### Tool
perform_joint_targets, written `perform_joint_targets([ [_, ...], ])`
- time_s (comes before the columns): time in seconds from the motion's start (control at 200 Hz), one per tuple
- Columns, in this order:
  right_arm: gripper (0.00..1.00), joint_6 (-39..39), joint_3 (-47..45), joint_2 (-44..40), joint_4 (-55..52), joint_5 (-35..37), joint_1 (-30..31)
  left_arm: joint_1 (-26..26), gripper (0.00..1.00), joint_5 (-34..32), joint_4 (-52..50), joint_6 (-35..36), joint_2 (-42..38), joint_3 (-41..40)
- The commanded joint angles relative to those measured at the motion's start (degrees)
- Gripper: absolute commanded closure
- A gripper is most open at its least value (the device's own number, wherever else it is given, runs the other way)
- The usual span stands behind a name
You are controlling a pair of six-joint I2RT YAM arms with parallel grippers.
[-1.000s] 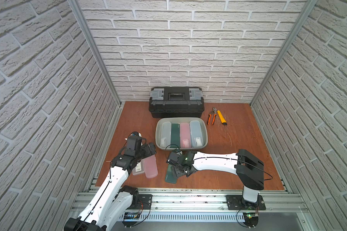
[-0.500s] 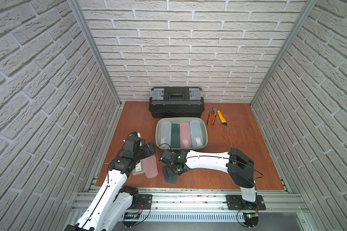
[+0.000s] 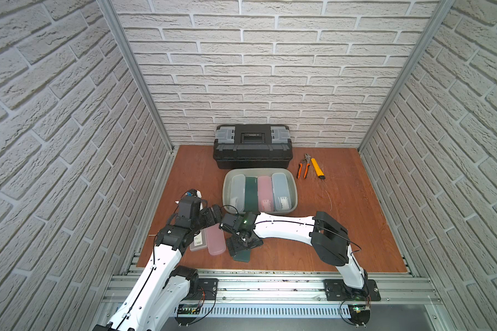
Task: Put the pencil case into the storage box
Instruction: Pick up the pencil case from the center of the board.
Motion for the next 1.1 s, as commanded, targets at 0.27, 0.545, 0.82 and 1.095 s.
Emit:
perform_joint_targets([
  [0.27,0.07,0.9,-15.26,-8.56,-1.73,7.9,0.17,0.39,0.01,1.29,0.36,0.21,-1.45,-0.94],
  [0.545,0.09,-0.43,-17.53,-12.23,-1.33,9.48,0.03,0.25,0.01,2.26,1.2,-1.68,-3.29,-1.8],
  [0.82,0.03,0.32,-17.83,-15.93,0.98,9.19,0.05,0.26,0.01,2.42,1.81,-2.12,-3.21,-2.13],
  [1.095,0.07,0.82,-18.63,-11.39,2.87,5.86,0.07,0.26,0.01,2.02,0.86,-1.86,-4.11,-1.78],
])
